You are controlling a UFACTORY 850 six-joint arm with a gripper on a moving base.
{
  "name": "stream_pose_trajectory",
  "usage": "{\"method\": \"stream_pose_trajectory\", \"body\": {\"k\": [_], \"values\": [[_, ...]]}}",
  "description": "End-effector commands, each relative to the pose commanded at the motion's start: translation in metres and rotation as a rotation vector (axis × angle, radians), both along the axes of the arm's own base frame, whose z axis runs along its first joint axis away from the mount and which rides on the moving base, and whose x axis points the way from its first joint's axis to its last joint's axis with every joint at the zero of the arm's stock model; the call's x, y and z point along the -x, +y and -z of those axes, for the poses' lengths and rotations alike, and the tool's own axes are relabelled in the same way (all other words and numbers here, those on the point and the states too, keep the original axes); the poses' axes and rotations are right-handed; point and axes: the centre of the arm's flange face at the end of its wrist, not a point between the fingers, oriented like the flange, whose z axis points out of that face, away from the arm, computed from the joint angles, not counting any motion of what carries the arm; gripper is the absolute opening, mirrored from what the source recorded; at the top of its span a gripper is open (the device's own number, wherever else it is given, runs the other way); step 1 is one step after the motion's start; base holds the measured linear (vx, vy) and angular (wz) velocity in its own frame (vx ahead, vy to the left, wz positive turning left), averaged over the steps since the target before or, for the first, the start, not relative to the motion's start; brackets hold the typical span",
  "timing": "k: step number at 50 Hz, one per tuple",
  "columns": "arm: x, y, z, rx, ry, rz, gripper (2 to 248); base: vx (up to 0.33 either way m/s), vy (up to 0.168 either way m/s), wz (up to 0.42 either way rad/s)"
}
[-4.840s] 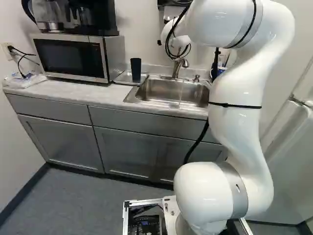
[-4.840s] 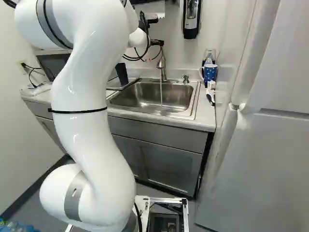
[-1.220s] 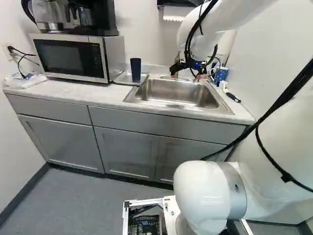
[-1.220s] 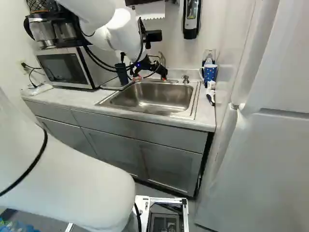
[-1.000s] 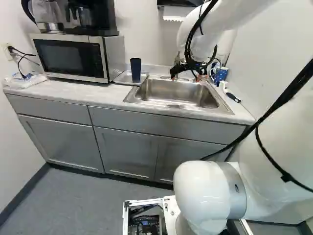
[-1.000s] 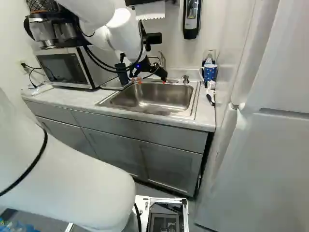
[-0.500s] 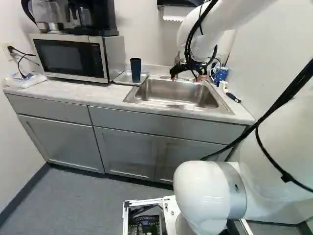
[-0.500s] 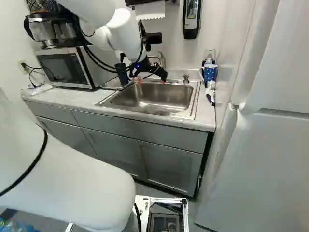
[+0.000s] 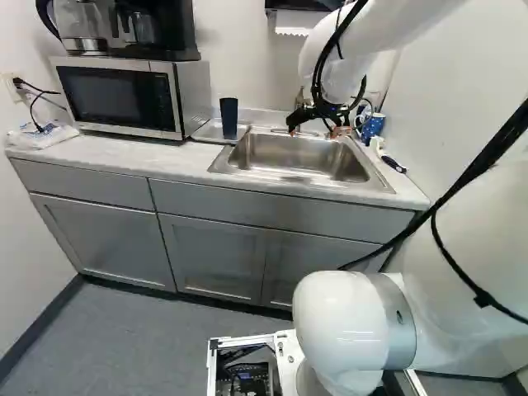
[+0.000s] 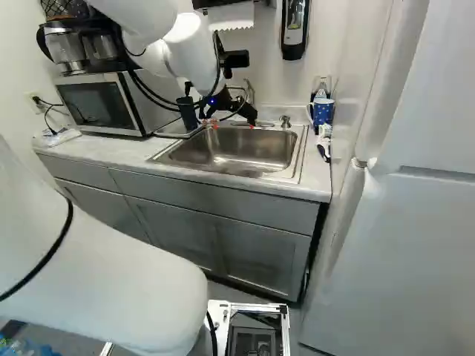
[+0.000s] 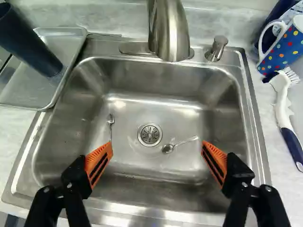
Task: Rinse the cup and place it in the tray
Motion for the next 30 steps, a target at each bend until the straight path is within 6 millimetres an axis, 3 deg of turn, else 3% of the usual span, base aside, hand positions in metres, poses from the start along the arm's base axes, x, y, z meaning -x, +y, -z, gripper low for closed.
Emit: {"method": "stream_pose_trajectory", "body": {"k": [30], "values": [[0.0000,0.0000,0.0000,0.000,0.000,0.000,247,-0.022,0.011,0.001]]}}
